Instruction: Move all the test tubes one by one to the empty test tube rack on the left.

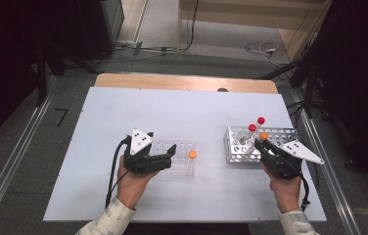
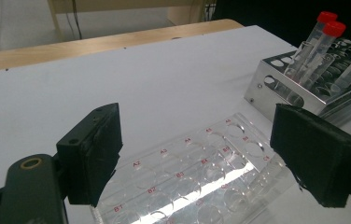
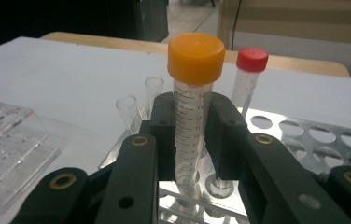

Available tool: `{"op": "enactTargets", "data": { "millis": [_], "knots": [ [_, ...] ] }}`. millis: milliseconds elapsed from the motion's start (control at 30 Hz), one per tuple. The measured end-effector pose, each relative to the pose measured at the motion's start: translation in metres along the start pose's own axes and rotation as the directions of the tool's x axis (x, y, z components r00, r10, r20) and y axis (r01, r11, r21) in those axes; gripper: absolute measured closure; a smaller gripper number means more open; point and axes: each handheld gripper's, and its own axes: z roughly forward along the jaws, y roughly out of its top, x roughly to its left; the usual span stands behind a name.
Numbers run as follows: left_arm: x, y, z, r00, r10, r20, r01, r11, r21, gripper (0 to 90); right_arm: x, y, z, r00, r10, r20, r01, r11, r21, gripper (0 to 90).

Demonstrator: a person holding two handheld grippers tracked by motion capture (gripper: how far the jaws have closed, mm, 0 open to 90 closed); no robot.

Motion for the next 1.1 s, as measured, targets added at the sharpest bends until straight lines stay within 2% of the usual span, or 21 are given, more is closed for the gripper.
{"op": "enactTargets", "data": {
  "millis": [267,433,533,700,800,1100],
  "knots": [
    [-0.001,0.002,-0.003,1.0,-0.001,0.009,0.001,0.9999,-0.011,17.0,0.007,0.011,-0.019,0.9992,-0.012,-0.037,0.011,0.999,-0.048,71.7],
    [-0.003,0.004,-0.005,0.9999,-0.002,0.017,0.003,0.9999,-0.012,16.6,0.02,0.01,-0.024,0.9949,-0.03,-0.096,0.026,0.999,-0.039,71.7],
    [-0.006,0.004,-0.006,0.9995,-0.002,0.03,0.002,0.9999,-0.013,15.8,0.031,0.007,-0.023,0.988,-0.052,-0.145,0.049,0.999,-0.023,71.7],
    [-0.011,0.006,-0.009,0.9986,0.008,0.052,-0.007,0.9999,-0.013,15.8,0.052,-0.003,-0.019,0.9657,-0.084,-0.246,0.09,0.996,0.015,71.7],
    [-0.015,0.007,-0.01,0.9979,0.015,0.063,-0.014,0.9998,-0.012,14.4,0.066,-0.009,-0.015,0.9455,-0.098,-0.31,0.113,0.993,0.031,71.7],
    [-0.029,0.007,-0.012,0.9926,0.034,0.116,-0.034,0.9994,0.004,12.1,0.097,-0.02,-0.005,0.9004,-0.152,-0.408,0.193,0.979,0.062,71.7]
  ]
}}
